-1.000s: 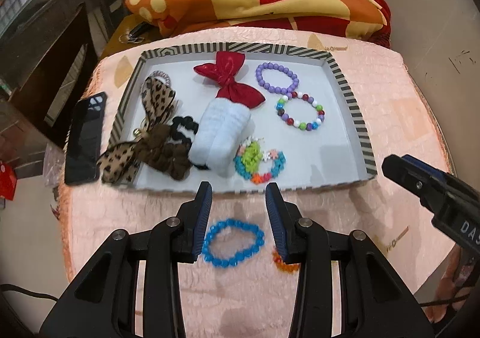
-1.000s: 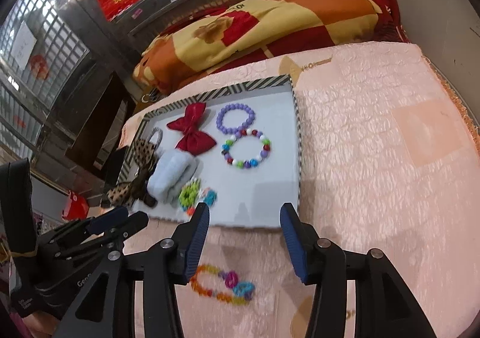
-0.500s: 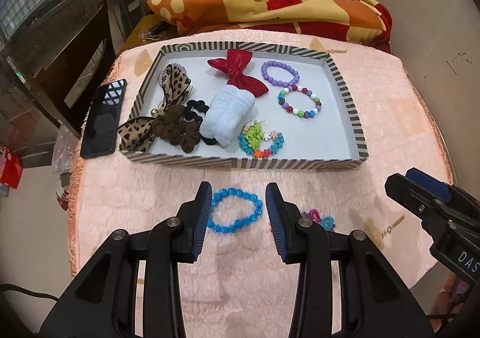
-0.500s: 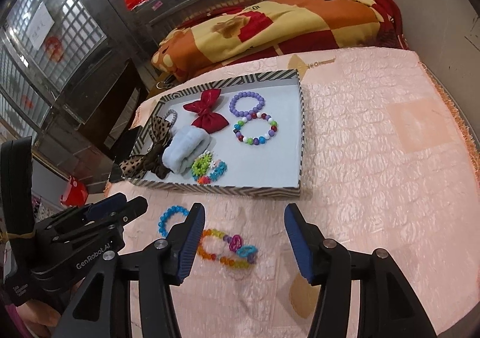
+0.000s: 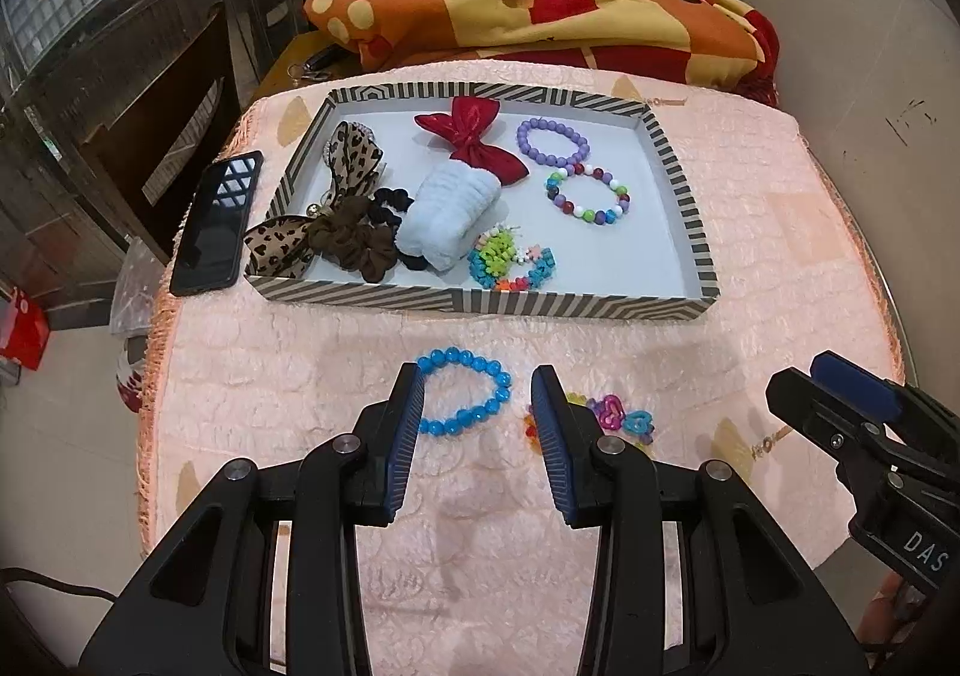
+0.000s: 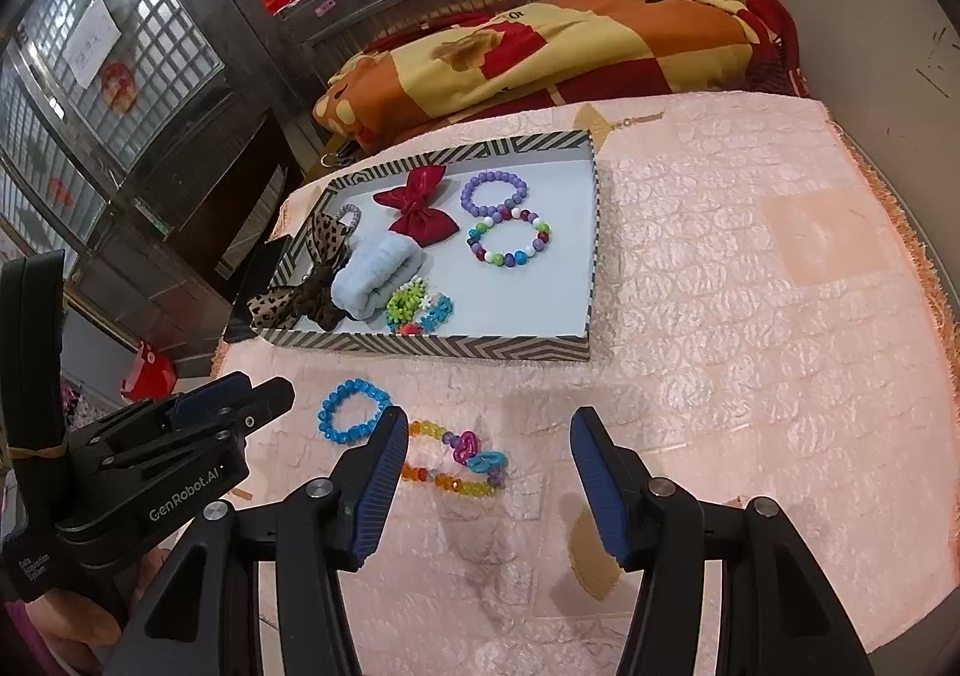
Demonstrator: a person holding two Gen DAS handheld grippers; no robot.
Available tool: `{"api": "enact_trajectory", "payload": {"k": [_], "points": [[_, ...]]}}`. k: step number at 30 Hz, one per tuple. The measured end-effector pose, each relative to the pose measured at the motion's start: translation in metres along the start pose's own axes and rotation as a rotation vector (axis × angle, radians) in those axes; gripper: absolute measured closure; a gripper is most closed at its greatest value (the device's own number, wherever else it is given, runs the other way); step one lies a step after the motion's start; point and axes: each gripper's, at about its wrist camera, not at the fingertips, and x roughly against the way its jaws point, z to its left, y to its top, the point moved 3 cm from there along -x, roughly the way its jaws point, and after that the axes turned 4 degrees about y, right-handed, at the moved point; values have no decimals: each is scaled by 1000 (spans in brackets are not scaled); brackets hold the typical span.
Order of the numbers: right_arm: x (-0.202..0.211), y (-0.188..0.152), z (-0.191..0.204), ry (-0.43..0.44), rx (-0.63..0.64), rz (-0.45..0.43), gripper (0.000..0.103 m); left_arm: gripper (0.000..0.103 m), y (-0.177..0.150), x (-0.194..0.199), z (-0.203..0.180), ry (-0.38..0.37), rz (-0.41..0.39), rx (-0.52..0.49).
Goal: Organize jewelry
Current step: 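Move both tools back toward the blue bracelet and orange heart bracelet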
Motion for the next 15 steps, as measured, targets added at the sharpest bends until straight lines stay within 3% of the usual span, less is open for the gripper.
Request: {"api": "enact_trajectory", "payload": {"k": [15], "points": [[-4,-2,-2,6,16,24,46,66,-4,-2,-5,6,18,4]]}}
